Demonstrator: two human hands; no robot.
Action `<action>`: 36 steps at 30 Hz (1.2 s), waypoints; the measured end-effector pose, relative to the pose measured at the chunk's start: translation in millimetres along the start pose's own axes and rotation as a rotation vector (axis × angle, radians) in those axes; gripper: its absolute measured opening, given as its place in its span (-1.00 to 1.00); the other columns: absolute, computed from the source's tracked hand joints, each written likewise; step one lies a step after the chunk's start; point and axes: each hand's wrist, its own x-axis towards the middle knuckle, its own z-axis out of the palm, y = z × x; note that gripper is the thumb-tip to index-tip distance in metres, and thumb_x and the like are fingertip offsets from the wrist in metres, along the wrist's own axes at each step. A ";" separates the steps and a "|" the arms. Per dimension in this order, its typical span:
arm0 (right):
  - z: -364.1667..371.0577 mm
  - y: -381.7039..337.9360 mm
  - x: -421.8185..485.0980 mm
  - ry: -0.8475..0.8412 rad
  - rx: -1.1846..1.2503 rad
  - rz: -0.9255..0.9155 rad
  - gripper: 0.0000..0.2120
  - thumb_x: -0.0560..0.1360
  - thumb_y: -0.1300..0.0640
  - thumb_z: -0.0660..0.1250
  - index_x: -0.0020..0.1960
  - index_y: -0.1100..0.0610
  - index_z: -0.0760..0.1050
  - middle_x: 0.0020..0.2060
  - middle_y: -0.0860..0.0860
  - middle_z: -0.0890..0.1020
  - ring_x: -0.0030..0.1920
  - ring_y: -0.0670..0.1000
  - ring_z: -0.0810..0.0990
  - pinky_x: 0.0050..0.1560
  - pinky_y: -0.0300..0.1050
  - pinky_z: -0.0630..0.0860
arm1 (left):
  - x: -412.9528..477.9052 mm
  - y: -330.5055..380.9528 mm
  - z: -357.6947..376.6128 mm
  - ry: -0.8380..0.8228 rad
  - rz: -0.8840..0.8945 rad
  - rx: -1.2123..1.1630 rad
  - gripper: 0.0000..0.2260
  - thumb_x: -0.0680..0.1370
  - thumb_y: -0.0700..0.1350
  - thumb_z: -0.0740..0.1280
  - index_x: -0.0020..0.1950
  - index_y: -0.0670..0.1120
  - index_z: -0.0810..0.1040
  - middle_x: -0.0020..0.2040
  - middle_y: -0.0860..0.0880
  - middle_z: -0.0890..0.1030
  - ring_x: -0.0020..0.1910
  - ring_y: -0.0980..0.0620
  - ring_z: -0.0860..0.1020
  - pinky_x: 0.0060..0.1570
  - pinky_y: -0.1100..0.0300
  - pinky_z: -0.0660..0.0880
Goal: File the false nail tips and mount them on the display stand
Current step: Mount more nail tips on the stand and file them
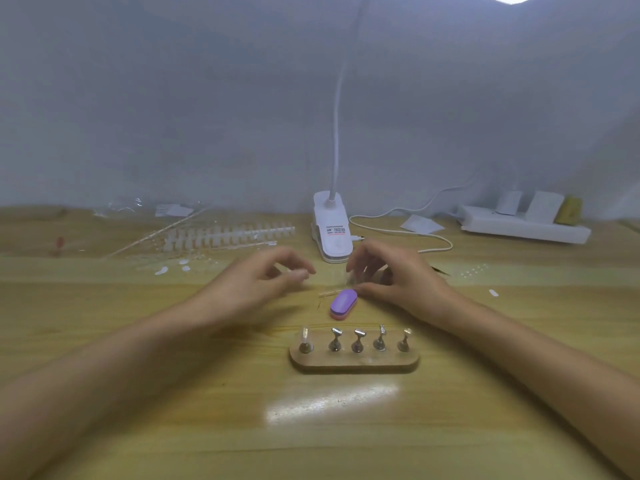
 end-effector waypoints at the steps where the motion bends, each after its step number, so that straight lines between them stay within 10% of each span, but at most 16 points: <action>1: 1.6 0.4 -0.3 0.011 0.007 -0.017 -0.76 0.44 0.29 0.50 -0.02 0.05 0.53 -0.14 -0.07 0.62 -0.13 -0.09 0.60 -0.20 -0.29 0.51 | 6.4 0.8 5.4 -0.005 0.035 0.088 -0.93 0.57 0.00 0.36 0.03 0.12 0.62 -0.04 0.18 0.64 -0.18 0.20 0.54 -0.19 0.43 0.43; 10: 6.0 5.5 -1.1 0.064 0.073 -0.049 -0.80 0.43 0.35 0.50 -0.02 0.14 0.59 -0.17 0.02 0.63 -0.17 -0.07 0.61 -0.18 -0.28 0.52 | 27.1 0.4 30.7 0.164 0.215 0.290 -0.84 0.41 -0.07 0.53 -0.25 0.09 0.57 -0.17 0.25 0.53 -0.26 0.32 0.44 -0.30 0.18 0.31; 15: 5.9 4.8 -1.6 0.079 0.071 -0.049 -0.81 0.42 0.36 0.51 -0.01 0.17 0.62 -0.19 -0.01 0.62 -0.19 -0.10 0.60 -0.19 -0.27 0.52 | 19.4 4.8 32.4 0.301 0.661 0.716 -0.89 0.43 -0.16 0.48 -0.25 -0.04 0.59 -0.18 0.05 0.58 -0.22 -0.05 0.52 -0.50 0.05 0.46; 21: 6.8 -1.0 -7.6 0.160 -0.121 -0.187 -0.73 0.41 0.37 0.47 0.00 0.07 0.57 -0.20 -0.08 0.57 -0.15 -0.06 0.56 -0.25 -0.14 0.52 | 26.5 1.9 31.8 0.189 0.245 0.028 -0.88 0.48 -0.13 0.49 -0.21 0.03 0.60 -0.24 0.19 0.53 -0.32 0.18 0.34 -0.22 0.19 0.36; 26: 4.9 0.3 -6.3 0.192 -0.024 -0.174 -0.78 0.42 0.37 0.49 -0.03 0.12 0.60 -0.21 -0.05 0.61 -0.17 -0.07 0.59 -0.28 -0.27 0.45 | 27.0 1.8 30.3 0.113 -0.040 -0.333 -0.88 0.52 -0.07 0.44 -0.20 -0.03 0.58 -0.47 0.19 0.41 -0.52 0.20 0.28 -0.51 0.38 0.23; 33: -0.9 8.7 0.2 0.250 0.035 0.068 -0.70 0.45 0.18 0.52 0.16 0.03 0.63 0.01 -0.03 0.62 -0.31 -0.06 0.36 0.01 -0.05 0.48 | 21.4 1.9 31.1 0.256 0.164 -0.246 -0.85 0.43 -0.14 0.53 -0.27 0.00 0.60 -0.27 0.21 0.59 -0.34 0.13 0.38 -0.24 0.42 0.35; 36: -5.5 4.0 -6.0 0.122 0.080 -0.044 -0.70 0.44 0.13 0.52 0.17 0.02 0.64 -0.01 -0.08 0.60 -0.30 -0.09 0.35 -0.20 -0.25 0.39 | 21.3 -0.1 29.6 0.297 0.218 -0.199 -0.92 0.43 -0.13 0.53 -0.24 -0.03 0.66 -0.27 0.20 0.59 -0.34 0.11 0.33 -0.23 0.39 0.32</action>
